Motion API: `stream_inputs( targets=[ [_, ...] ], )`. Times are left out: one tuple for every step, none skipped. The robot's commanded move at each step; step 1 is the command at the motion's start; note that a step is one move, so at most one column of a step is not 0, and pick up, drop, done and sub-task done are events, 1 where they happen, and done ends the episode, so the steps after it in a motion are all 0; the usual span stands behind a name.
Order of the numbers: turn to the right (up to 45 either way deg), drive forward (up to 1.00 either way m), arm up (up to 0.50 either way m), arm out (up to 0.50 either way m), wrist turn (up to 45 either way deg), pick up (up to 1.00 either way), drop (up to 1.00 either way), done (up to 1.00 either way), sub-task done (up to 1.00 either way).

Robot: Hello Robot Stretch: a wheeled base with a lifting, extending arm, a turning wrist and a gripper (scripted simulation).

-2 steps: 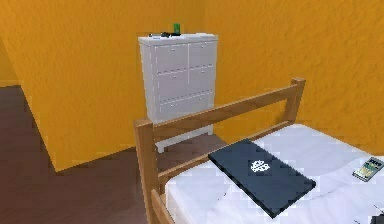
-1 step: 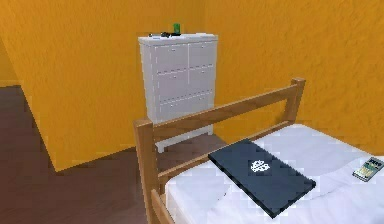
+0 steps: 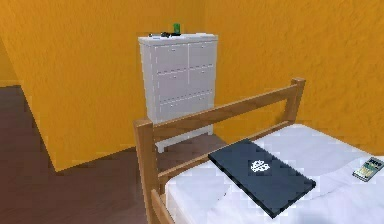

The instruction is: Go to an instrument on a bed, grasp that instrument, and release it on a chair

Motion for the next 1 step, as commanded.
stream_inputs(
  targets=[
    [-45.0, 0.0, 0.0, 0.0, 0.0, 0.0, 0.0, 0.0, 0.0]
  ],
)
